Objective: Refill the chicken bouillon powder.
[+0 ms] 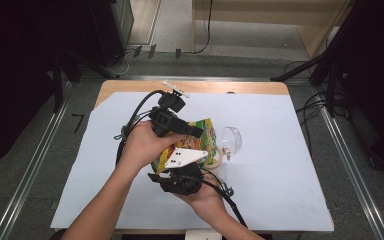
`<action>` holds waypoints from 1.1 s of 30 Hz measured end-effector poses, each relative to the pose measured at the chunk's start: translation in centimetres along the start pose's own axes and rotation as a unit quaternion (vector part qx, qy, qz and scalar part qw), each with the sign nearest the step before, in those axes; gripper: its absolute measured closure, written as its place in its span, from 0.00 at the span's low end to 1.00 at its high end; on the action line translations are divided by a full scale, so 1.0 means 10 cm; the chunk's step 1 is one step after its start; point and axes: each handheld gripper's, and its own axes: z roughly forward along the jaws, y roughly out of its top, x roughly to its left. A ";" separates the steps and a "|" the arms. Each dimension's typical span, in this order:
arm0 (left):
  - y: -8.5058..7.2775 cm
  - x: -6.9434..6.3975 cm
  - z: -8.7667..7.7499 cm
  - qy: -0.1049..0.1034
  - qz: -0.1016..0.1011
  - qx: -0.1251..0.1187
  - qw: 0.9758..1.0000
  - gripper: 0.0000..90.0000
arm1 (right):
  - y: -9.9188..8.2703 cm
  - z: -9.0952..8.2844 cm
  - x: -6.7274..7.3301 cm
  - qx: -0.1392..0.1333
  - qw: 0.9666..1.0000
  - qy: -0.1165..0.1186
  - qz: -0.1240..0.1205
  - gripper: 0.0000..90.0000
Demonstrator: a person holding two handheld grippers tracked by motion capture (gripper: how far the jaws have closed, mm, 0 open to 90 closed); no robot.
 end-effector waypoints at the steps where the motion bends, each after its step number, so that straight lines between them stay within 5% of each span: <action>1: 0.00 0.01 0.00 0.000 -0.001 0.001 1.000 0.84 | 0.00 0.00 0.00 0.000 1.000 0.000 0.000 0.79; 33: -0.09 0.01 -0.12 0.023 0.000 -0.020 1.000 0.84 | 0.05 0.08 0.02 0.001 1.000 0.012 -0.019 0.79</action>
